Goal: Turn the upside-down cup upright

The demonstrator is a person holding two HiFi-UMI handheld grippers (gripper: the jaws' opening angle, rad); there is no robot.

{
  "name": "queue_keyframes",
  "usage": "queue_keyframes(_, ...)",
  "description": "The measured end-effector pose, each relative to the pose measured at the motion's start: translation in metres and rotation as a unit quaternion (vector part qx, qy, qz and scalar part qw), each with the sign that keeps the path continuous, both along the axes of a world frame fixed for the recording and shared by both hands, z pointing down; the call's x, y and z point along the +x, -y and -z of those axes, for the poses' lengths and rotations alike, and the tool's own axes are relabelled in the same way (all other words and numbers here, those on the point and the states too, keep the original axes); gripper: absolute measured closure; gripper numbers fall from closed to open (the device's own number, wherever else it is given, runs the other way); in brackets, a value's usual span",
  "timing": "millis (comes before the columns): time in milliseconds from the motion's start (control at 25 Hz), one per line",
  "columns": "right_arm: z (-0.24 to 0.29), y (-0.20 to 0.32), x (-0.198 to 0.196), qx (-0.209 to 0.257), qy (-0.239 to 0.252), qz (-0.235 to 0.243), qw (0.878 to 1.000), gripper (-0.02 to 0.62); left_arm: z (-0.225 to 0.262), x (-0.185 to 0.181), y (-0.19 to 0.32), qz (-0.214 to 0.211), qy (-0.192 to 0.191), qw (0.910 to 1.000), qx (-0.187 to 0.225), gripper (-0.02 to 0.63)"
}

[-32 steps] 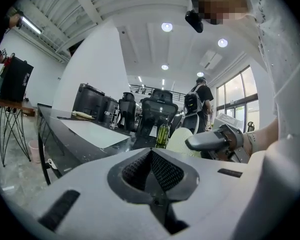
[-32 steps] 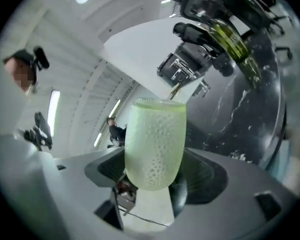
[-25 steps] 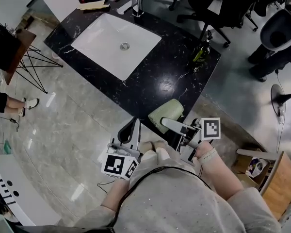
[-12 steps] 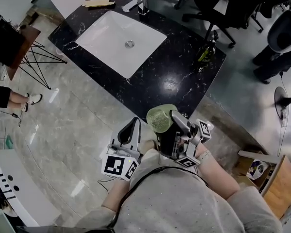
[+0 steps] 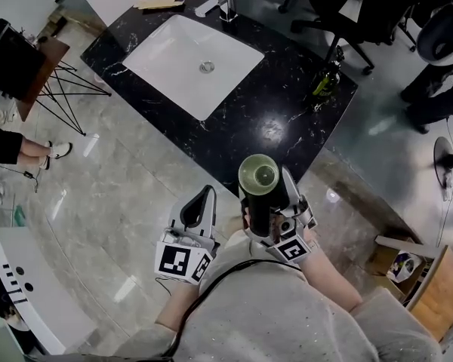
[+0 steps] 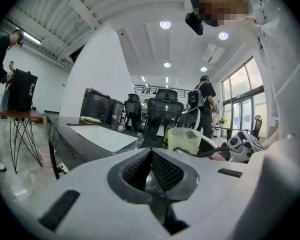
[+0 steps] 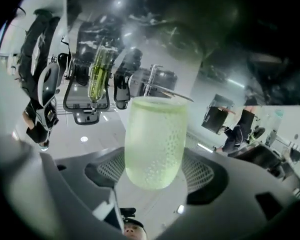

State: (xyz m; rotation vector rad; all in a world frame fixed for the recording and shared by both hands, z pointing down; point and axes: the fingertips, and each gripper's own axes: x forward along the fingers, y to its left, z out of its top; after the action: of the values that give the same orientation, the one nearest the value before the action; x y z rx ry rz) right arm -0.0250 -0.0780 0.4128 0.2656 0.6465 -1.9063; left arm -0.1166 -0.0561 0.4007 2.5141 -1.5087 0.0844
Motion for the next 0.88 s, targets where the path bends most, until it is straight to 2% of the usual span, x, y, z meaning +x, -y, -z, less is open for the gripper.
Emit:
queue_keyframes(360,-0.002,-0.022,0.004,-0.019,0.053,0.002,0.998,0.241,0.004,-0.001,-0.001,0.003,0.007,1.0000,-0.002,0.598)
queue_keyframes(560,-0.019,-0.027,0.012,-0.047,0.053,0.000,0.997,0.241,0.007,0.003,0.000,0.001,0.002,1.0000,-0.001,0.598)
queue_keyframes(880,-0.021,-0.030,0.020,-0.029,0.085,-0.011,0.996,0.241,0.007,0.006,-0.001,-0.001,0.003,1.0000,-0.006,0.597)
